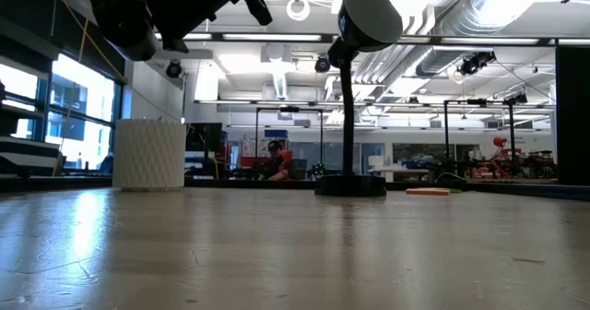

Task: Screw lightbulb
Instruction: Insert the light bulb into the desk lamp

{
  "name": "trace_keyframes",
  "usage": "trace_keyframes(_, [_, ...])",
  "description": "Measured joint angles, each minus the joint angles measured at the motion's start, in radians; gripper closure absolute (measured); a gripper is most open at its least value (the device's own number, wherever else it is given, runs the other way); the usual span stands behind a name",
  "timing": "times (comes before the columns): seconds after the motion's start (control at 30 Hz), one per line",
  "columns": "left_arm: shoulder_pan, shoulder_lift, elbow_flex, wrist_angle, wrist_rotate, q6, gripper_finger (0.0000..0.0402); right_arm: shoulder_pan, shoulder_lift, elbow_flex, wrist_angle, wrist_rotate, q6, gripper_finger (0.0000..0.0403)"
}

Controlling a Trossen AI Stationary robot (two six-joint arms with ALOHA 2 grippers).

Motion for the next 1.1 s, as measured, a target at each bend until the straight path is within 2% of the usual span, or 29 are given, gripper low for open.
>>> trace_keyframes(0.17, [-0.002, 0.0, 0.0, -0.003, 0.006, -0.003, 0.0303, -0.001, 0.02, 0.0, 0.001, 0.007, -0.068, 0.0105])
trace_keyframes(0.43, [-0.001, -0.002, 0.0, 0.005, 0.017, -0.006, 0.0303, 0.001, 0.07, 0.0, 0.09, 0.023, -0.139, 0.0147])
trace_keyframes(0.7, [-0.001, -0.002, 0.0, 0.005, 0.011, -0.008, 0.0303, 0.001, 0.074, -0.001, 0.121, 0.017, -0.144, 0.015])
trace_keyframes(1.0, [-0.001, 0.002, 0.002, -0.019, -0.01, -0.007, 0.0299, 0.026, 0.079, -0.002, 0.125, 0.008, -0.133, 0.0098])
trace_keyframes(1.1, [0.002, 0.003, 0.001, -0.018, -0.015, -0.007, 0.0299, 0.037, 0.078, -0.002, 0.152, 0.005, -0.137, 0.0092])
